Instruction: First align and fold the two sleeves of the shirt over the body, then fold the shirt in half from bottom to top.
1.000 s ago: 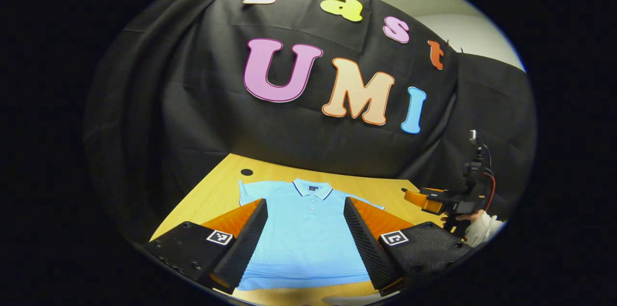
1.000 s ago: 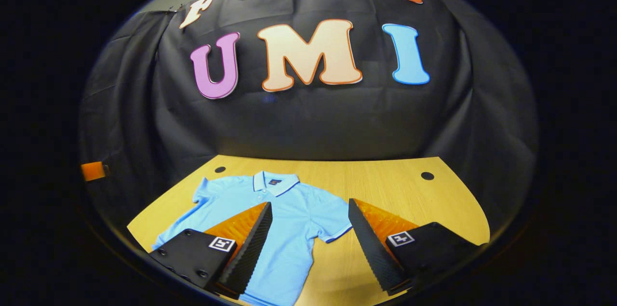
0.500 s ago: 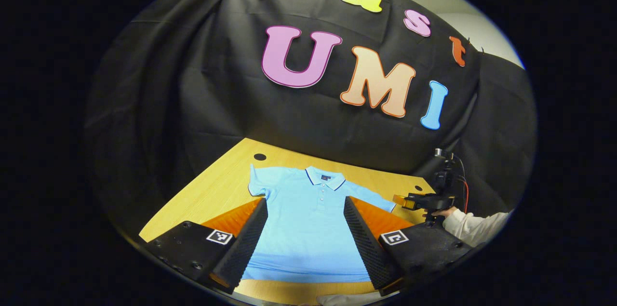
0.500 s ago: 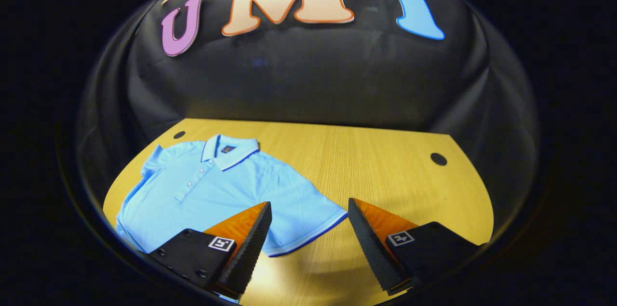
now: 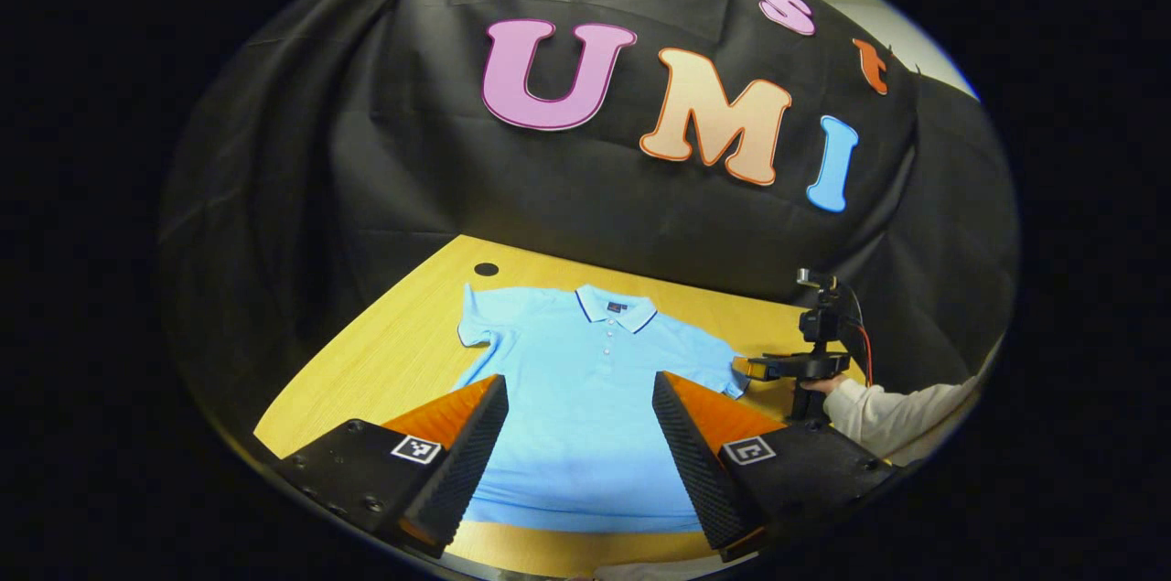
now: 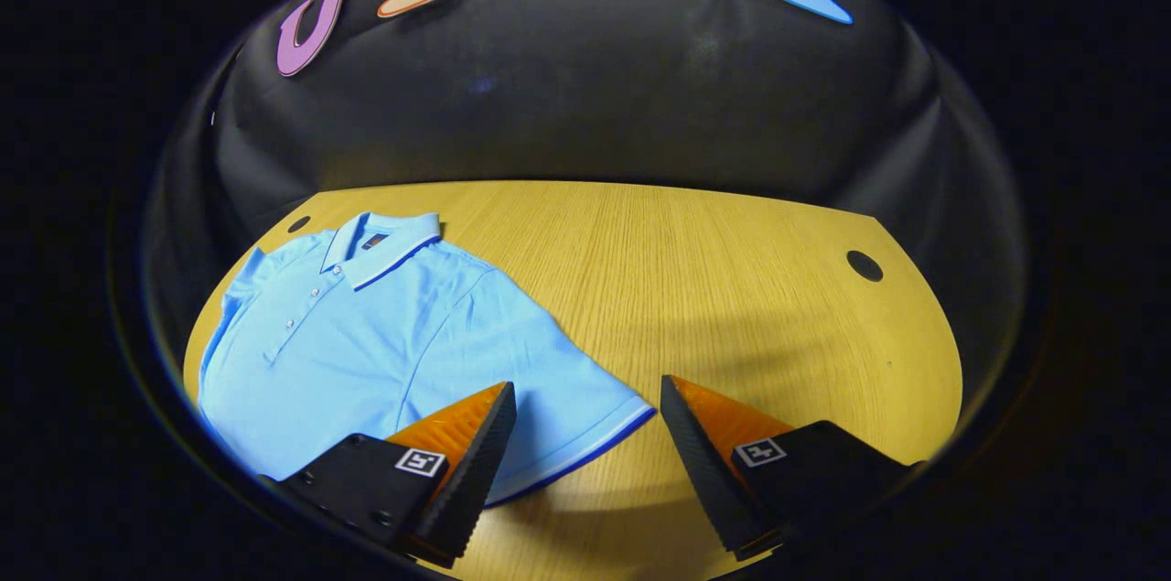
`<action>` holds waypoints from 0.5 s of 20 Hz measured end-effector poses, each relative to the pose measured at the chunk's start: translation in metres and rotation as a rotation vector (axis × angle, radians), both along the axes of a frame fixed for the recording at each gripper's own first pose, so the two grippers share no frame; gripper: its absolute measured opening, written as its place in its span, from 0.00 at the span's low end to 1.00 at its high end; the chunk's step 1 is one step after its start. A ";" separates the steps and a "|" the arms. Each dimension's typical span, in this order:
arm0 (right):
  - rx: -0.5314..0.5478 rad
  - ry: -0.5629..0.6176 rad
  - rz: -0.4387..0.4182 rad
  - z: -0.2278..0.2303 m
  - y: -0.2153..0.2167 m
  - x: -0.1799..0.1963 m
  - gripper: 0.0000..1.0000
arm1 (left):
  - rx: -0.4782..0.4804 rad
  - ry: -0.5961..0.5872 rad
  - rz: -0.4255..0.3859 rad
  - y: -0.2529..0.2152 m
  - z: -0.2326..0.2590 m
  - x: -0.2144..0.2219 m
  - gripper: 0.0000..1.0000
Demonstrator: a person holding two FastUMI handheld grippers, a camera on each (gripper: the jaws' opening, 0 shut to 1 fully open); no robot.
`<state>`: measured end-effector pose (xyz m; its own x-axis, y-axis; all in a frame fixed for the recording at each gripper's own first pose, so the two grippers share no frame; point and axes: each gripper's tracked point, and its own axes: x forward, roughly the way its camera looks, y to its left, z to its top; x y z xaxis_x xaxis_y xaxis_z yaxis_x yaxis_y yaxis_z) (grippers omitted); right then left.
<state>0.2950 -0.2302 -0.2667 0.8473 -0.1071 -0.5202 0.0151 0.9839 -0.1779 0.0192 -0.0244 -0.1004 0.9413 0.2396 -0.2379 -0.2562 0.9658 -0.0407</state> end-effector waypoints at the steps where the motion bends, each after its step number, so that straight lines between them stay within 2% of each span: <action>1: 0.013 0.005 0.004 0.000 0.002 -0.001 0.95 | -0.001 -0.003 0.000 -0.001 0.001 0.000 0.95; 4: 0.036 0.004 0.002 -0.002 0.006 0.001 0.87 | 0.004 -0.010 0.006 -0.003 0.004 0.000 0.95; 6: 0.045 0.008 0.019 -0.003 0.012 0.000 0.75 | 0.003 -0.007 0.007 -0.006 0.003 -0.002 0.95; 8: 0.056 0.009 0.038 -0.006 0.021 0.000 0.52 | 0.012 -0.001 0.012 -0.007 0.003 -0.004 0.95; 9: 0.059 0.009 0.039 -0.006 0.024 0.001 0.35 | 0.015 0.004 0.013 -0.007 0.003 -0.006 0.95; 10: 0.061 0.009 0.037 -0.006 0.025 0.001 0.26 | 0.018 0.007 0.015 -0.007 0.002 -0.007 0.95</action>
<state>0.2958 -0.2048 -0.2731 0.8455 -0.0438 -0.5322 -0.0228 0.9928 -0.1180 0.0118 -0.0312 -0.0983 0.9359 0.2583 -0.2397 -0.2712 0.9623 -0.0219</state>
